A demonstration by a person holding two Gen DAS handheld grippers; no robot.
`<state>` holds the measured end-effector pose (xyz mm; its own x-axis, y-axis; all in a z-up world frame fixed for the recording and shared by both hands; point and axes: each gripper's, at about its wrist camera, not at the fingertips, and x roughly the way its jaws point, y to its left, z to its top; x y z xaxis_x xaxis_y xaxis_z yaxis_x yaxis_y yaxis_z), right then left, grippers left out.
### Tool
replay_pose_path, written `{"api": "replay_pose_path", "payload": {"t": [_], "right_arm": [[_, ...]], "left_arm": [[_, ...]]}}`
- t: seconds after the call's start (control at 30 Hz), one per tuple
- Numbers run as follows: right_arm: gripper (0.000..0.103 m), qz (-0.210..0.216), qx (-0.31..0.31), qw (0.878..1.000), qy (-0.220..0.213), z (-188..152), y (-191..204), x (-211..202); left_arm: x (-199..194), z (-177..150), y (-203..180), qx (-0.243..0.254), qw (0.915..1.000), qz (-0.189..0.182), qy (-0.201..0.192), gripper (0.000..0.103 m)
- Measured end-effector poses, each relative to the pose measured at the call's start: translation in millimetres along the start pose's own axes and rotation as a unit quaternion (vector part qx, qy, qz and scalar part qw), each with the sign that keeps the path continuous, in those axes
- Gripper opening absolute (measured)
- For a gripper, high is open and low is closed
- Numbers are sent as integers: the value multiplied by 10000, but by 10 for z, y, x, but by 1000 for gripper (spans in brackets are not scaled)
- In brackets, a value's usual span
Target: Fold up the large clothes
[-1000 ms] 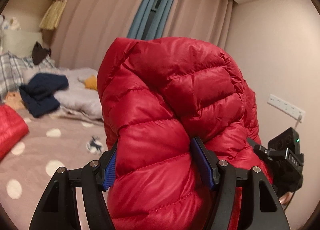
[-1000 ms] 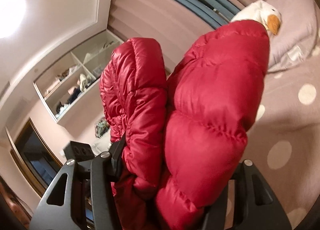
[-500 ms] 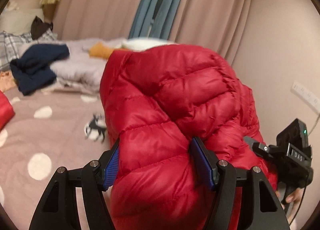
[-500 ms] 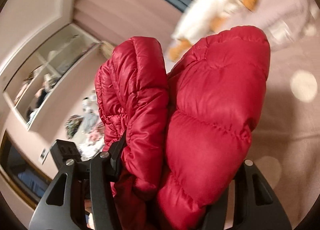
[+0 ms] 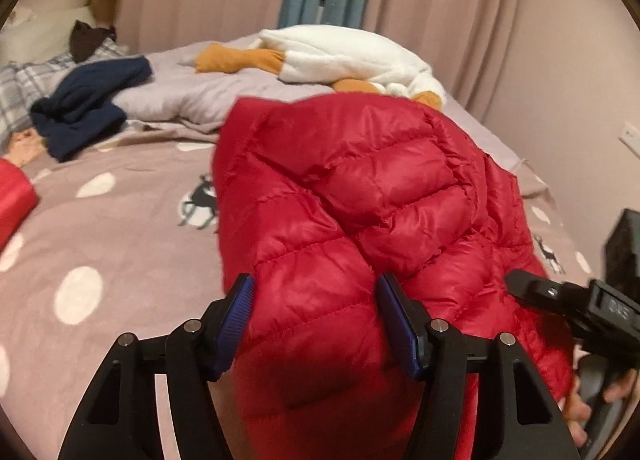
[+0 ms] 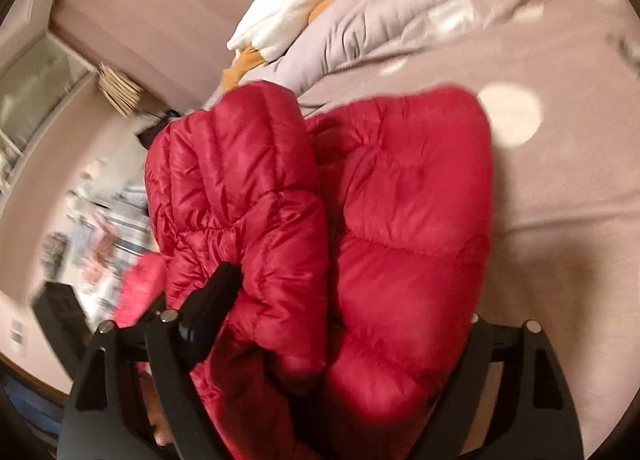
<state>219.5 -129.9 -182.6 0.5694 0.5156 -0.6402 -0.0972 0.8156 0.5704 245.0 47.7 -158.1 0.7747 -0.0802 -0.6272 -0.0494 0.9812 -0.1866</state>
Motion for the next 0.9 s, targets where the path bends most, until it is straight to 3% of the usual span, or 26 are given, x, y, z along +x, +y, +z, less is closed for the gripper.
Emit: {"api": "replay_pose_path", "payload": {"t": [0.1,0.17,0.27,0.5,0.57,0.7,0.9], "right_arm": [[94,-408,-495,9978,-141,-55,131,-148],[94,-932,-838,9915,-336,-103,239,-313],[94,-1237,-1114,9842,-607,-118,366,-509],[96,-1160,-1404,9770,-1107,-252,665,-1196],[99,-1218,-1456,9737,-1256,-314,763,-1391],[102,-1226,-1702,9656,-1536,-466,967,-1741],[103,-1175,-2095,9543,-1776,-714,1139,-2088]], "left_arm": [[-213,22,-37,153,9992,243,-291,63],[-388,29,-50,178,9979,401,-478,64],[-584,61,-72,189,9958,695,-561,64],[-1171,24,-217,200,9903,1040,-898,66],[-1322,11,-250,240,9883,1108,-1025,72],[-1717,-28,-282,21,9882,937,-1216,77],[-2152,-127,-368,-3,9834,803,-1626,100]]}}
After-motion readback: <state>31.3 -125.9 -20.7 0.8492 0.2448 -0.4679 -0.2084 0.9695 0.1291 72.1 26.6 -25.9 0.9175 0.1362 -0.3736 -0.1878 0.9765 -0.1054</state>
